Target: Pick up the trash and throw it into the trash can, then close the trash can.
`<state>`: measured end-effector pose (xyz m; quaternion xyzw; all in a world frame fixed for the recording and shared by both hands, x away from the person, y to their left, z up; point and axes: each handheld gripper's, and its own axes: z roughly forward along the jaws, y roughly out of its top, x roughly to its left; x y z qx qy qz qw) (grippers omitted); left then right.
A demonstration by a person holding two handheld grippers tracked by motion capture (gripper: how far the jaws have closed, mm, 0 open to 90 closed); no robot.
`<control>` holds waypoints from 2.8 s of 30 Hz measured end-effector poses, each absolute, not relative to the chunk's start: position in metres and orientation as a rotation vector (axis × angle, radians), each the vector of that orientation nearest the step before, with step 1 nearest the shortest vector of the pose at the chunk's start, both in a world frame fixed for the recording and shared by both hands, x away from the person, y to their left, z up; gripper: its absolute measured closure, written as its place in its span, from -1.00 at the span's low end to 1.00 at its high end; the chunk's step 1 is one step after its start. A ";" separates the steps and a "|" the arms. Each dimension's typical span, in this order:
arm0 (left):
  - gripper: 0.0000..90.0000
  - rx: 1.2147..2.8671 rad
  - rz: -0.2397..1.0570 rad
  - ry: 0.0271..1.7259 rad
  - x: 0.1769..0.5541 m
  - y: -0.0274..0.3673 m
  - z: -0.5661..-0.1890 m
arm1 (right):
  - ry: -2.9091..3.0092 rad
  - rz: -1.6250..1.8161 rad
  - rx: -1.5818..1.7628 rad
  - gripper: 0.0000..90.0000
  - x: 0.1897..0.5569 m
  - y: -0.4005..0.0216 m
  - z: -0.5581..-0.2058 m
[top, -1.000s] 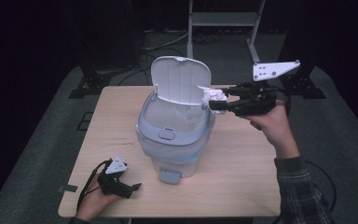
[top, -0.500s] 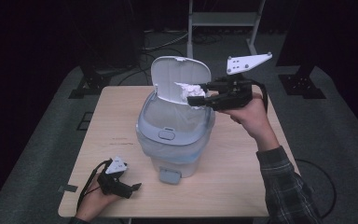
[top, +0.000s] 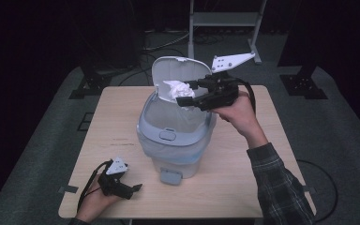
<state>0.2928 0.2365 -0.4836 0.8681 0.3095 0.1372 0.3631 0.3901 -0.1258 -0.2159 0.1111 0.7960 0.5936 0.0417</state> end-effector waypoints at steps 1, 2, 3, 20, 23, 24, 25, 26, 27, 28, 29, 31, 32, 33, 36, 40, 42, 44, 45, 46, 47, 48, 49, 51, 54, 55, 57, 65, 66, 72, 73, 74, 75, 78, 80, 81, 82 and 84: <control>-0.99 2.235 0.353 0.797 0.293 0.236 -0.484 | 2.438 1.819 0.345 -0.23 0.391 -0.126 -0.216; -0.99 2.235 0.353 0.797 0.293 0.236 -0.484 | 2.435 1.821 0.345 -0.25 0.391 -0.126 -0.217; -0.99 2.234 0.353 0.797 0.293 0.236 -0.484 | 2.428 1.825 0.350 -0.30 0.391 -0.126 -0.217; -0.99 2.233 0.355 0.799 0.292 0.236 -0.484 | 2.417 1.823 0.374 0.22 0.385 -0.154 -0.223; -0.99 2.233 0.355 0.799 0.292 0.236 -0.484 | 2.403 1.800 0.384 0.42 0.383 -0.166 -0.224; -0.99 2.233 0.356 0.799 0.292 0.236 -0.484 | 2.397 1.790 0.389 0.53 0.383 -0.171 -0.224; -0.99 2.234 0.355 0.799 0.292 0.236 -0.484 | 2.391 1.778 0.394 0.61 0.383 -0.174 -0.225; -0.99 2.233 0.356 0.799 0.292 0.236 -0.484 | 2.387 1.766 0.402 0.67 0.383 -0.177 -0.225; -0.99 2.233 0.356 0.799 0.292 0.236 -0.484 | 2.380 1.749 0.414 0.77 0.383 -0.180 -0.225; -0.99 2.233 0.356 0.799 0.292 0.236 -0.484 | 2.366 1.735 0.422 0.84 0.383 -0.184 -0.224; -0.99 2.233 0.356 0.799 0.292 0.236 -0.484 | 2.353 1.728 0.428 0.90 0.383 -0.187 -0.224; -0.99 2.233 0.355 0.799 0.292 0.236 -0.484 | 2.326 1.726 0.440 1.00 0.382 -0.193 -0.222; -0.99 2.234 0.355 0.799 0.292 0.236 -0.484 | 2.316 1.726 0.441 1.00 0.382 -0.195 -0.221; -0.99 2.233 0.355 0.799 0.292 0.236 -0.484 | 2.299 1.725 0.448 1.00 0.383 -0.198 -0.220; -0.99 2.233 0.356 0.799 0.292 0.236 -0.484 | 2.285 1.717 0.466 1.00 0.385 -0.202 -0.218; -0.99 2.233 0.355 0.799 0.292 0.236 -0.484 | 2.261 1.708 0.496 1.00 0.391 -0.208 -0.216; -0.99 2.233 0.355 0.799 0.292 0.236 -0.484 | 2.250 1.706 0.512 1.00 0.395 -0.209 -0.215; -0.99 2.233 0.356 0.799 0.292 0.236 -0.484 | 2.244 1.701 0.524 1.00 0.399 -0.211 -0.213; -0.99 2.233 0.355 0.799 0.292 0.236 -0.484 | 2.238 1.706 0.531 1.00 0.402 -0.212 -0.213; -0.99 2.233 0.355 0.799 0.292 0.236 -0.484 | 2.238 1.711 0.536 1.00 0.403 -0.213 -0.213; -0.99 2.233 0.355 0.799 0.292 0.236 -0.484 | 2.241 1.712 0.543 1.00 0.406 -0.213 -0.213; -0.99 2.233 0.355 0.799 0.292 0.236 -0.484 | 2.238 1.712 0.549 1.00 0.408 -0.213 -0.213; -0.99 2.233 0.356 0.799 0.292 0.236 -0.484 | 2.237 1.709 0.555 1.00 0.409 -0.213 -0.213; -0.99 2.233 0.355 0.799 0.292 0.236 -0.484 | 2.236 1.707 0.569 1.00 0.415 -0.213 -0.214; -0.99 2.233 0.355 0.799 0.292 0.236 -0.484 | 2.225 1.725 0.592 1.00 0.421 -0.214 -0.214; -0.99 2.233 0.355 0.799 0.292 0.236 -0.484 | 2.219 1.735 0.601 1.00 0.425 -0.214 -0.216; -0.99 2.233 0.355 0.799 0.292 0.236 -0.484 | 2.220 1.731 0.610 1.00 0.428 -0.213 -0.217; -0.99 2.233 0.355 0.799 0.292 0.236 -0.484 | 2.225 1.742 0.627 1.00 0.439 -0.207 -0.220; -0.99 2.233 0.355 0.799 0.292 0.236 -0.484 | 2.225 1.749 0.623 1.00 0.439 -0.206 -0.220; -0.99 2.233 0.355 0.799 0.292 0.236 -0.484 | 2.249 1.776 0.574 1.00 0.437 -0.199 -0.216; -0.99 2.233 0.355 0.799 0.292 0.236 -0.484 | 2.253 1.782 0.569 1.00 0.436 -0.198 -0.215; -0.99 2.233 0.355 0.799 0.292 0.236 -0.484 | 2.250 1.778 0.565 1.00 0.435 -0.197 -0.214; -0.99 2.233 0.355 0.799 0.292 0.236 -0.484 | 2.251 1.768 0.556 1.00 0.434 -0.196 -0.212; -0.99 2.233 0.355 0.799 0.292 0.236 -0.484 | 2.260 1.777 0.541 1.00 0.432 -0.195 -0.211; -0.99 2.233 0.355 0.799 0.292 0.236 -0.484 | 2.267 1.782 0.530 1.00 0.430 -0.195 -0.210; -0.99 2.233 0.355 0.799 0.292 0.236 -0.484 | 2.271 1.788 0.524 1.00 0.429 -0.195 -0.210; -0.99 2.233 0.355 0.799 0.292 0.236 -0.484 | 2.273 1.792 0.515 1.00 0.428 -0.195 -0.210; -0.99 2.233 0.355 0.799 0.292 0.236 -0.484 | 2.281 1.792 0.502 1.00 0.427 -0.194 -0.210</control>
